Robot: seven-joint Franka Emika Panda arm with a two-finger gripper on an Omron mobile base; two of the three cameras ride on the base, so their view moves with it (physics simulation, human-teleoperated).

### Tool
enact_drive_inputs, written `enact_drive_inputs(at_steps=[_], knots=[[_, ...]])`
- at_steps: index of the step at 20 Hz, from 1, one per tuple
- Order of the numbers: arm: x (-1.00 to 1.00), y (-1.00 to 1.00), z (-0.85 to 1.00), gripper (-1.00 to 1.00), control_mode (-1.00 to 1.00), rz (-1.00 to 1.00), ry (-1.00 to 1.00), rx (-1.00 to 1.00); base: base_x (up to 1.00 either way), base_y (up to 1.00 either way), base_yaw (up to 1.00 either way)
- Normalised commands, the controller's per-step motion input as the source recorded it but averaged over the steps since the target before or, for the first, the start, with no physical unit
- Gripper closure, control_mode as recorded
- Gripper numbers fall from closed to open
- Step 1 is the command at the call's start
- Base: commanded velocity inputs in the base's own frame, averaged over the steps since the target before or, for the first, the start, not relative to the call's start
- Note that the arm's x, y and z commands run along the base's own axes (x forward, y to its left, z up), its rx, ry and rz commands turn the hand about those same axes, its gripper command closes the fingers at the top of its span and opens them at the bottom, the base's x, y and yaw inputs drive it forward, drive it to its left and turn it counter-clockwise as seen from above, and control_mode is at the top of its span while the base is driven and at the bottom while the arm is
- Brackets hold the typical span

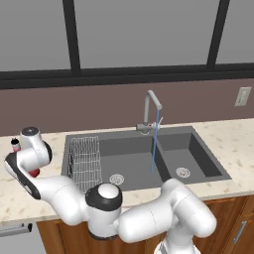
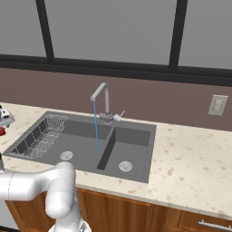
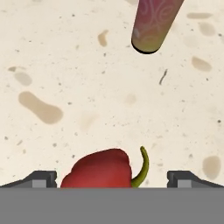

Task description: Turn on the sink faucet. Then move the bell pepper from the counter to the sink. Turn off the sink. Move the vegetable from the sink to the pot next to the stove. Finally move the pot to the rear right burner.

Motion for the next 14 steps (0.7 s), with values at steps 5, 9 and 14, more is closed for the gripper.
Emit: enact_drive_inputs(at_steps=[5, 9, 14], knots=[[0.00, 0.00, -0.08, -1.00, -1.00, 0.00, 0.00, 0.00, 0.00, 0.00, 0.00], [0.00, 0.00, -0.09, -1.00, -1.00, 0.00, 0.00, 0.00, 0.00, 0.00, 0.00], [-0.10, 0.00, -0.11, -1.00, -1.00, 0.00, 0.00, 0.00, 0.00, 0.00, 0.00]])
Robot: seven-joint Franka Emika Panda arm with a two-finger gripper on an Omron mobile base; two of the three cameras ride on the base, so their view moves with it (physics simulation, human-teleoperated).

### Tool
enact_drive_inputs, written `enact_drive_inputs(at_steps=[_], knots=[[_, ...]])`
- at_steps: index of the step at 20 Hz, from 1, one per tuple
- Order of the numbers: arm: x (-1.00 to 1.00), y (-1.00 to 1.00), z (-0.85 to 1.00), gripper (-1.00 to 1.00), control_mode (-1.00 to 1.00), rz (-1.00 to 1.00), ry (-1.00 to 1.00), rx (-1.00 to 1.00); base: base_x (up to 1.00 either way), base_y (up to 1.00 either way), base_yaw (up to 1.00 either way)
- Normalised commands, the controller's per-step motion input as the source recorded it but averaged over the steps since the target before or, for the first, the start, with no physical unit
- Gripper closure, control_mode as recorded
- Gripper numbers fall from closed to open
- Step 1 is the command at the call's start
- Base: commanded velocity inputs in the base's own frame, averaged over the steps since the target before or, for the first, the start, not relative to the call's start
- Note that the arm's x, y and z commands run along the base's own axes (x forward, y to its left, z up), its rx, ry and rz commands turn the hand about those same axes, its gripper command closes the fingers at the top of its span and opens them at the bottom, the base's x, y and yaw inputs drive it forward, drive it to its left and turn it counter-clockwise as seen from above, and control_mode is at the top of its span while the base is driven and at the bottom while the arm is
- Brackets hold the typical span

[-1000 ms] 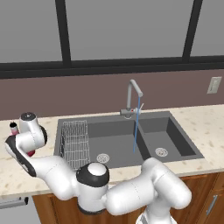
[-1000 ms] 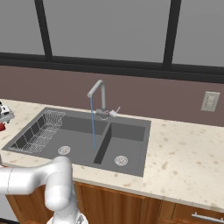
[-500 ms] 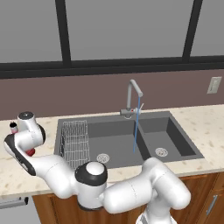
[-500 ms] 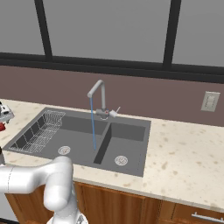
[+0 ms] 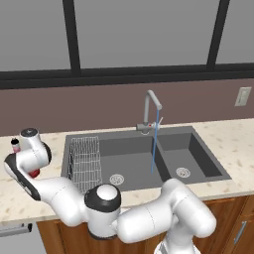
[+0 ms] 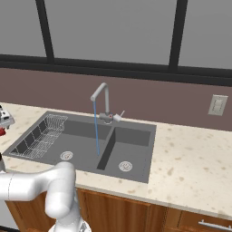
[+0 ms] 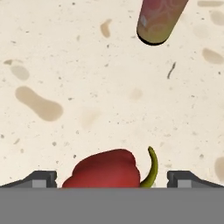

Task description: Turn on the sink faucet. Then move the bell pepper from the counter to the sink. Turn off the sink. Move the vegetable from the sink to the pot next to the stove. Finally move the pot to the rear right burner.

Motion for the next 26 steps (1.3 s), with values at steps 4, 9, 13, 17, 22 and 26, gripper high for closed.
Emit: enact_drive_inputs(at_steps=[4, 9, 13, 17, 22, 26], knots=[[-0.04, 0.00, -0.12, -1.00, -1.00, 0.00, 0.00, 0.00, 0.00, 0.00, 0.00], [0.00, 0.00, -0.17, 1.00, -1.00, 0.00, 0.00, 0.00, 0.00, 0.00, 0.00], [0.00, 0.00, -0.18, 1.00, -1.00, 0.00, 0.00, 0.00, 0.00, 0.00, 0.00], [0.00, 0.00, -0.12, 1.00, -1.00, 0.00, 0.00, 0.00, 0.00, 0.00, 0.00], [0.00, -0.02, 0.08, 1.00, -1.00, 0.00, 0.00, 0.02, 0.00, 0.00, 0.00], [-0.05, -0.26, 0.42, 1.00, -1.00, -0.05, -0.01, 0.05, 0.00, 0.00, 0.00]])
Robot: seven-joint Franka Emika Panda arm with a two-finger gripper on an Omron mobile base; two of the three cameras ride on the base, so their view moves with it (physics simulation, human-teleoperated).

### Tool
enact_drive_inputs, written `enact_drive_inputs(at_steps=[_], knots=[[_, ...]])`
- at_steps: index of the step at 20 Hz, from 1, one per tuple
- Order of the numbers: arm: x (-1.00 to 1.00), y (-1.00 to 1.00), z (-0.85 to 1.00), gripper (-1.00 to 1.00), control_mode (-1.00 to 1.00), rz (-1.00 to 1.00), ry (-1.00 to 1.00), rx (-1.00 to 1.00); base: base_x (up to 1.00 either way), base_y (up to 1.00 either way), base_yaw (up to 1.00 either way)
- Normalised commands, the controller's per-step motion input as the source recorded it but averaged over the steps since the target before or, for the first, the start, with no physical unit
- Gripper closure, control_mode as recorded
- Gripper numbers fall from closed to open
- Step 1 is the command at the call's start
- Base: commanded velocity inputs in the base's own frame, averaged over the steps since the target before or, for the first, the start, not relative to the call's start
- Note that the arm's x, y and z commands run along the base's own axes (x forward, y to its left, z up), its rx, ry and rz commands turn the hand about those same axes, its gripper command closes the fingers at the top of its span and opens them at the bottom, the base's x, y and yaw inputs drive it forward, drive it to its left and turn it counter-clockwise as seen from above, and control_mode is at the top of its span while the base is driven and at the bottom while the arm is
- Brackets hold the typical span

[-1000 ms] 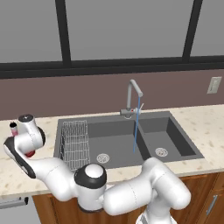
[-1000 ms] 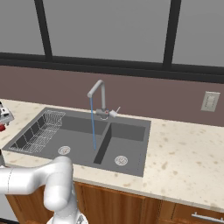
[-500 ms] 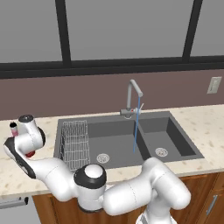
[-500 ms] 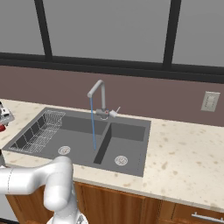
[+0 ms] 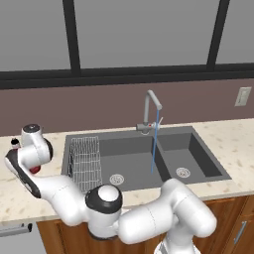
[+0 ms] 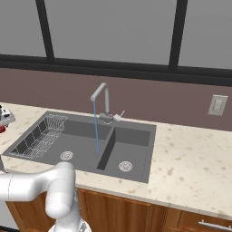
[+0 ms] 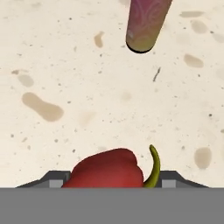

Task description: Turn on the sink faucet. Then move the bell pepper from the counter to the sink. Turn off the sink. Move the vegetable from the sink to the pot next to the stove. Finally move the pot to the rear right burner.

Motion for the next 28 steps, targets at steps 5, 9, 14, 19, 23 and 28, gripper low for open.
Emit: enact_drive_inputs(at_steps=[5, 9, 14, 19, 23, 28], knots=[[0.00, -0.47, 0.45, 1.00, -1.00, -0.10, -0.01, 0.05, 0.00, 0.00, 0.00], [0.00, -0.63, 0.37, 1.00, -1.00, -0.10, -0.03, 0.02, 0.00, 0.00, 0.00], [0.00, -0.75, 0.29, 1.00, -1.00, -0.08, -0.02, 0.01, 0.00, 0.00, 0.00], [0.00, -0.77, 0.25, 1.00, -1.00, -0.08, -0.02, 0.01, 0.00, 0.00, 0.00], [0.00, -0.83, 0.19, 1.00, -1.00, -0.07, 0.00, 0.02, 0.00, 0.00, 0.00], [0.00, -0.85, 0.10, 1.00, -1.00, -0.08, 0.00, 0.04, 0.00, 0.00, 0.00]])
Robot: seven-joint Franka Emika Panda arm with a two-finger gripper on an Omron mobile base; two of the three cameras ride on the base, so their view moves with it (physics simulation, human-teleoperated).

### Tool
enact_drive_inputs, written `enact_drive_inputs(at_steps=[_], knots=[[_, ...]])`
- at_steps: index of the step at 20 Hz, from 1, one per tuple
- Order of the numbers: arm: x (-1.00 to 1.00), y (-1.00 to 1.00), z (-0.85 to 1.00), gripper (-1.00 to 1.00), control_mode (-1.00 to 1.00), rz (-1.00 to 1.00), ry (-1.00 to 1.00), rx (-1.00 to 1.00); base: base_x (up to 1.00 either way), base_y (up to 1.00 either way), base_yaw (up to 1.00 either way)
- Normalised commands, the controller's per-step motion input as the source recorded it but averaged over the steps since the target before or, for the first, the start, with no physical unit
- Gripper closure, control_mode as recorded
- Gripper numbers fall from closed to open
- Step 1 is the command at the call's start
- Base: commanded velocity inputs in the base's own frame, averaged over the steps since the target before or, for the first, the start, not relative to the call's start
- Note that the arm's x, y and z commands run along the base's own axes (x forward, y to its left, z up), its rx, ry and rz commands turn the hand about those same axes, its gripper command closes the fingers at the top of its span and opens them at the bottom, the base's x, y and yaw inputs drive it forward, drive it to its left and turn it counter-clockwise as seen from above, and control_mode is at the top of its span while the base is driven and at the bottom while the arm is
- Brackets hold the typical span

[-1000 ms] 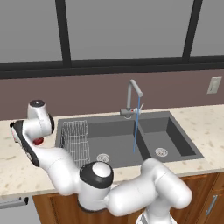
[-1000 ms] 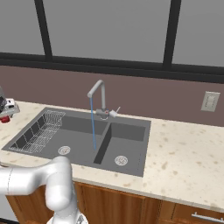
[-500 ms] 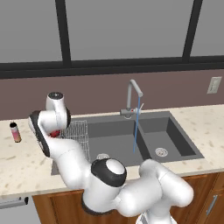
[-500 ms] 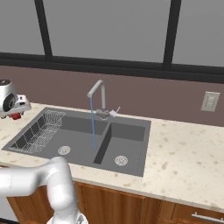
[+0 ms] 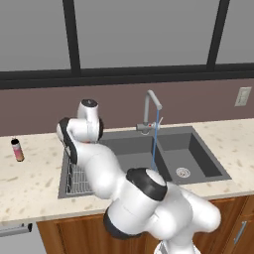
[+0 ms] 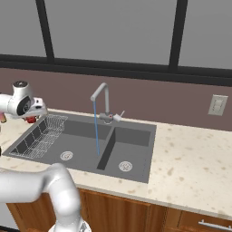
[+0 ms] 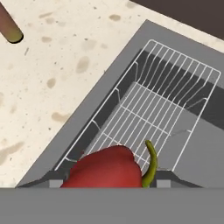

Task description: Turn on the sink faucet. Then move the bell pepper from the counter to the sink. Turn off the sink. Move the vegetable from the sink to the pot next to the stove. Finally move the pot to the rear right burner.

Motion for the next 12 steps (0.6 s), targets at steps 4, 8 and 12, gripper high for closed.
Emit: enact_drive_inputs(at_steps=[4, 8, 12], knots=[[-0.03, -0.89, 0.00, 1.00, -1.00, -0.09, 0.00, 0.06, 0.00, 0.00, 0.00], [-0.04, -0.86, 0.00, 1.00, -1.00, -0.10, 0.00, 0.07, 0.00, 0.00, 0.00], [-0.06, -0.80, 0.00, 1.00, -1.00, -0.11, 0.00, 0.06, 0.00, 0.00, 0.00]])
